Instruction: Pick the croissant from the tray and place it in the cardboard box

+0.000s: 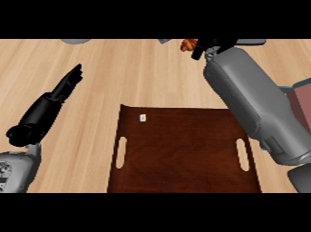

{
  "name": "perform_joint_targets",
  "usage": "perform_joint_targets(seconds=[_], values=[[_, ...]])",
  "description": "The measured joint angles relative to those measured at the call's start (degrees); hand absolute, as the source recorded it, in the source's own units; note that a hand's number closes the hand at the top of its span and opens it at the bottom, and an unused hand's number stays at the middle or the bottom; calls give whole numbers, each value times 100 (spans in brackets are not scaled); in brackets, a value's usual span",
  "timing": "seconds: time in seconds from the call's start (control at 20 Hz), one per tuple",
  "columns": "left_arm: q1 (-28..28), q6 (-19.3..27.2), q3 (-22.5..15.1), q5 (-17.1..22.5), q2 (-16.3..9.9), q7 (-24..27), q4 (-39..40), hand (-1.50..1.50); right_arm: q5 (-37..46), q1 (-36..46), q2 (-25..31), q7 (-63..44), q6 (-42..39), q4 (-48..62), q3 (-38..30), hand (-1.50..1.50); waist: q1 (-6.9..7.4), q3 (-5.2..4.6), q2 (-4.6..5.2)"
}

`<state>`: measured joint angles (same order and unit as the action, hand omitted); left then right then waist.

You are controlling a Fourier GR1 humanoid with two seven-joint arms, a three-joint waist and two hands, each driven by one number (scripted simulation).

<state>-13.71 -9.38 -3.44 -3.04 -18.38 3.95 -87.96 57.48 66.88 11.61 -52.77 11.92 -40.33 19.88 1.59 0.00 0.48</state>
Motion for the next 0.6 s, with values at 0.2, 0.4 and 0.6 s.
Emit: perform_joint_targets(seconds=[0.2, 0.4, 0.6], values=[[95, 42, -3, -38, 38, 9, -55, 0, 287, 213, 273, -511, 413, 97, -321, 150, -47, -2, -26], [101, 48, 20, -76, 49, 7, -29, 0, 435, 251, 677, -587, 548, 106, -652, 150, -113, -1, -39], [48, 61, 55, -109, 63, -47, -12, 0, 522, 22, 1047, -589, 715, 52, -975, 150, -157, -1, -48]])
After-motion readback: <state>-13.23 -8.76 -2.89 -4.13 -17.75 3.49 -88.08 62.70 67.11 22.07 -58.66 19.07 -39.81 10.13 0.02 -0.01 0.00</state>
